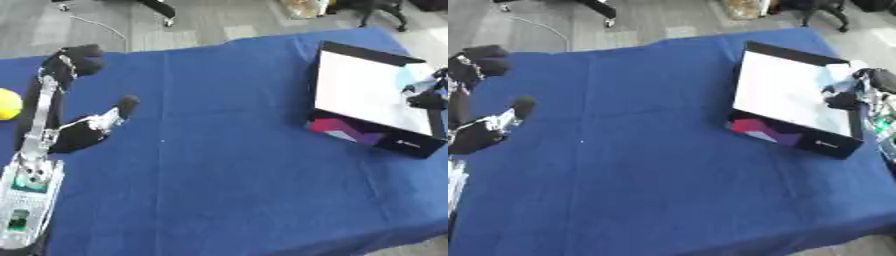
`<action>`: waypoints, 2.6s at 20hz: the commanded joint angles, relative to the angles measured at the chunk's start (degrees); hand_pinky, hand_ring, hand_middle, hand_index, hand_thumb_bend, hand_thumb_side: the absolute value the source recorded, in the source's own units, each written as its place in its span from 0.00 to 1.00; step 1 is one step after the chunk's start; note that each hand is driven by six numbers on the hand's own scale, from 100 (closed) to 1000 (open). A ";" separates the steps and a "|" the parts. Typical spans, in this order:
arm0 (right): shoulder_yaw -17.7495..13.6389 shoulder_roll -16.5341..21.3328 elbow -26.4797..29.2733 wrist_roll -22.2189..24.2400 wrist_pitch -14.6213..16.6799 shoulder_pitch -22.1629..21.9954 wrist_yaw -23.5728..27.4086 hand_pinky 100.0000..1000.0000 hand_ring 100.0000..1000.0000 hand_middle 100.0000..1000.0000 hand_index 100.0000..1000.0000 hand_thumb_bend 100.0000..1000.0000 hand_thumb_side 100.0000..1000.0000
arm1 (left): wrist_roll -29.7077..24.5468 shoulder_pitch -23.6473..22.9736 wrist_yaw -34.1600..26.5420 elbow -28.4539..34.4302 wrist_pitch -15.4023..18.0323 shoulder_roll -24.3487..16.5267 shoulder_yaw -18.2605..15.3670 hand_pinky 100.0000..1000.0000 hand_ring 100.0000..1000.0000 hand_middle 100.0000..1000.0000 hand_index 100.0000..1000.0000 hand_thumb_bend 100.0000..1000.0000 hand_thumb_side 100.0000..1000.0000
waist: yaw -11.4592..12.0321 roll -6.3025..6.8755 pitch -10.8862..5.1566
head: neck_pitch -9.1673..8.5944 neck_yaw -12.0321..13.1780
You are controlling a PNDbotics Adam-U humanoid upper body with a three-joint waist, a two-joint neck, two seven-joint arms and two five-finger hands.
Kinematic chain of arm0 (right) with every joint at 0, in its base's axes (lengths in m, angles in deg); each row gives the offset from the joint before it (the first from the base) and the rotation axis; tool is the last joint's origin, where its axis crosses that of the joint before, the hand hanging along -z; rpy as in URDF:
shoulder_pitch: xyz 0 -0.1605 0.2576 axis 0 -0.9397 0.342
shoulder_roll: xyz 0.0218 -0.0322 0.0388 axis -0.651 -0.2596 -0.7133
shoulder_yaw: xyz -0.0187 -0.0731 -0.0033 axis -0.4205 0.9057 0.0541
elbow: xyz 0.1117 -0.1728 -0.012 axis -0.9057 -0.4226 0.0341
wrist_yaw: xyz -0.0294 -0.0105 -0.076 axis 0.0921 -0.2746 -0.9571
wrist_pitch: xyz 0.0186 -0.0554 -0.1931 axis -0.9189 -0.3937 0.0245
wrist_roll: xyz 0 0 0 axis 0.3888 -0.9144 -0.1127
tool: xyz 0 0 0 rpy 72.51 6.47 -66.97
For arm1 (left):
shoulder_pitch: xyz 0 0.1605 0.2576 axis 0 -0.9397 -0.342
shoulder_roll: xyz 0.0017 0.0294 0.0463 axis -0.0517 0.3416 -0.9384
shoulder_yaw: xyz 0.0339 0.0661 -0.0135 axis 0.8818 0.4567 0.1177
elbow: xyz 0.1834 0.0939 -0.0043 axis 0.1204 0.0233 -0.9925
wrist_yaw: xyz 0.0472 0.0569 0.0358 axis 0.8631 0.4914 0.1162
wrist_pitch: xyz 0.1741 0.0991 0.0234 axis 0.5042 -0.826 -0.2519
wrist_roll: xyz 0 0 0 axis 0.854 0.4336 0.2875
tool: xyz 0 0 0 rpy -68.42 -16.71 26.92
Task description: Pick up the objects with one hand, pass them to the other hand, and then place them into the box on the other side of the table.
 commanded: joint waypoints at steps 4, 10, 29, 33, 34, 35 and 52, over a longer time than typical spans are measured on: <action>-0.56 1.73 0.60 2.36 0.59 -0.11 -2.45 0.85 0.84 0.65 0.76 0.00 0.52 | -0.14 0.27 0.14 1.51 -0.29 -0.91 -0.34 0.72 0.66 0.68 0.79 0.62 0.42 | -0.06 0.34 0.77 | -0.15 0.21; 0.32 0.74 1.35 3.23 1.06 -0.26 -4.70 0.88 0.83 0.64 0.74 0.00 0.51 | -0.81 0.15 0.26 1.57 -0.06 -0.73 0.28 0.72 0.66 0.68 0.79 0.62 0.42 | -0.11 0.43 0.87 | -0.15 0.02; 0.99 0.84 15.19 5.17 3.05 -0.83 -23.42 1.00 0.80 0.77 0.98 0.49 0.83 | -1.21 -0.54 1.18 2.15 0.04 -0.30 0.54 0.72 0.66 0.68 0.79 0.62 0.43 | -0.03 0.60 0.85 | -0.15 -0.36; 0.36 2.22 22.14 8.78 4.94 -1.99 -28.01 1.00 0.79 0.81 0.98 0.55 0.81 | -0.87 -0.84 1.37 2.18 -0.23 -0.26 0.04 0.72 0.66 0.68 0.79 0.62 0.43 | -0.14 0.56 0.76 | -0.15 0.17; 0.34 2.82 24.03 9.85 5.67 -2.35 -28.83 1.00 0.79 0.82 0.98 0.55 0.81 | -0.78 -0.92 1.43 2.18 -0.30 -0.23 -0.08 0.72 0.66 0.68 0.79 0.62 0.43 | -0.15 0.53 0.75 | -0.15 0.24; 0.32 3.49 25.96 10.93 6.44 -2.78 -29.43 1.00 0.79 0.83 0.98 0.55 0.81 | -0.69 -0.99 1.49 2.18 -0.36 -0.21 -0.17 0.72 0.66 0.68 0.79 0.62 0.43 | -0.15 0.49 0.73 | -0.15 0.31; -5.81 -4.23 48.76 -12.74 11.10 -1.36 -10.75 0.68 0.83 0.72 0.97 0.01 0.00 | 4.69 -1.73 4.60 5.06 -3.70 -5.81 -8.30 0.72 0.63 0.66 0.79 0.63 0.42 | -1.07 1.20 0.47 | -0.15 7.27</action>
